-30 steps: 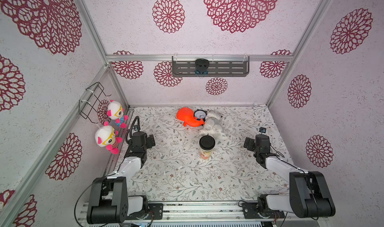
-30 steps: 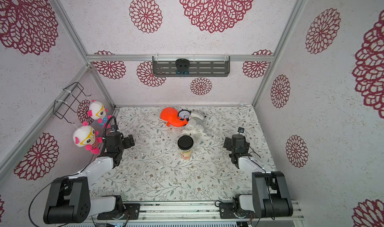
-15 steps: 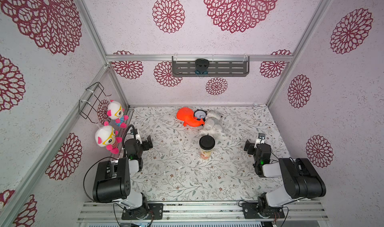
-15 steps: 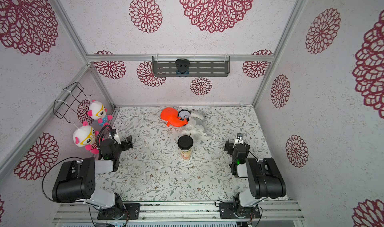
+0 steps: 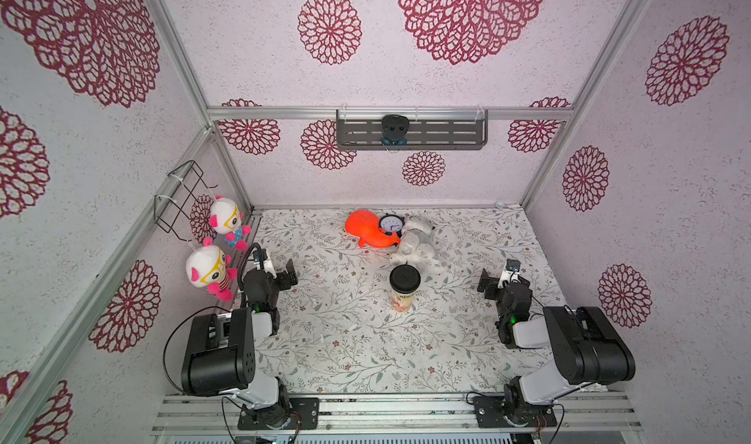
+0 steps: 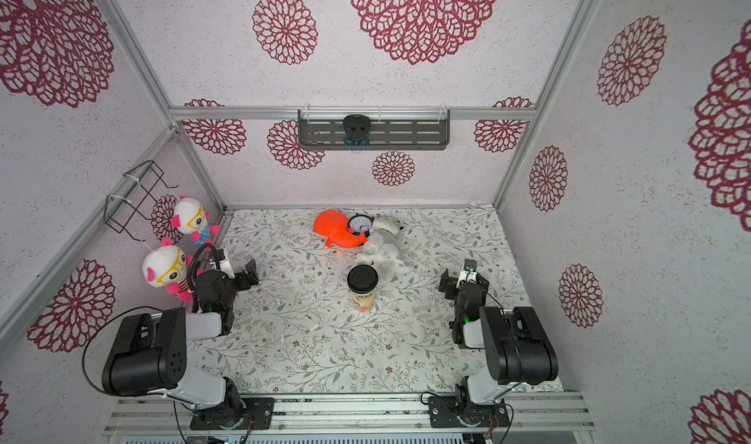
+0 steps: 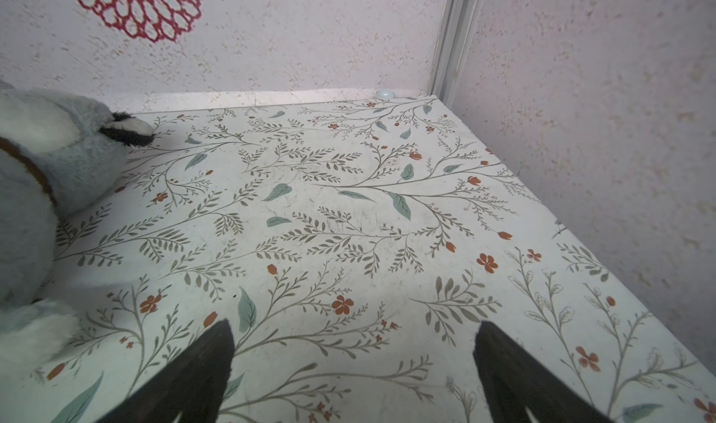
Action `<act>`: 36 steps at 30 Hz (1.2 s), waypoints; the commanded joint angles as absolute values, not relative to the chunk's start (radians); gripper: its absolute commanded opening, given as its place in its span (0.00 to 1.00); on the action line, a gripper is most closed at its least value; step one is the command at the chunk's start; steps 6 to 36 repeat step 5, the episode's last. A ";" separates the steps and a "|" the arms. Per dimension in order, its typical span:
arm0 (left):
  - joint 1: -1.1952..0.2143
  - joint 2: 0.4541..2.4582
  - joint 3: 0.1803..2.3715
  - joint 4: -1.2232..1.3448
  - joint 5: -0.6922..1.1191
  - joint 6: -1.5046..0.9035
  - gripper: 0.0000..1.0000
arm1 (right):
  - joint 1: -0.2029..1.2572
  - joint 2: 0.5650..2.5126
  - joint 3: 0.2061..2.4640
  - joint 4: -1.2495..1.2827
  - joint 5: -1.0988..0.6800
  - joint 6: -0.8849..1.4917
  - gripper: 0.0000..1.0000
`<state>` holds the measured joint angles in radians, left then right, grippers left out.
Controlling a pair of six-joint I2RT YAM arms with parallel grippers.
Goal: Put the leak-proof paper on the milk tea cups
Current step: Reset both arms
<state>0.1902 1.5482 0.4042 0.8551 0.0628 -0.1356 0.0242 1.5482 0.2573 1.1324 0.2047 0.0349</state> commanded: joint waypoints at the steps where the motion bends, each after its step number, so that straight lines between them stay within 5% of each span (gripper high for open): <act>1: 0.185 1.549 0.414 0.887 0.057 -0.132 0.97 | 0.022 1.537 0.272 1.163 0.193 0.017 0.99; 36: 0.186 1.548 0.413 0.887 0.056 -0.132 0.97 | 0.022 1.533 0.267 1.171 0.193 0.016 0.99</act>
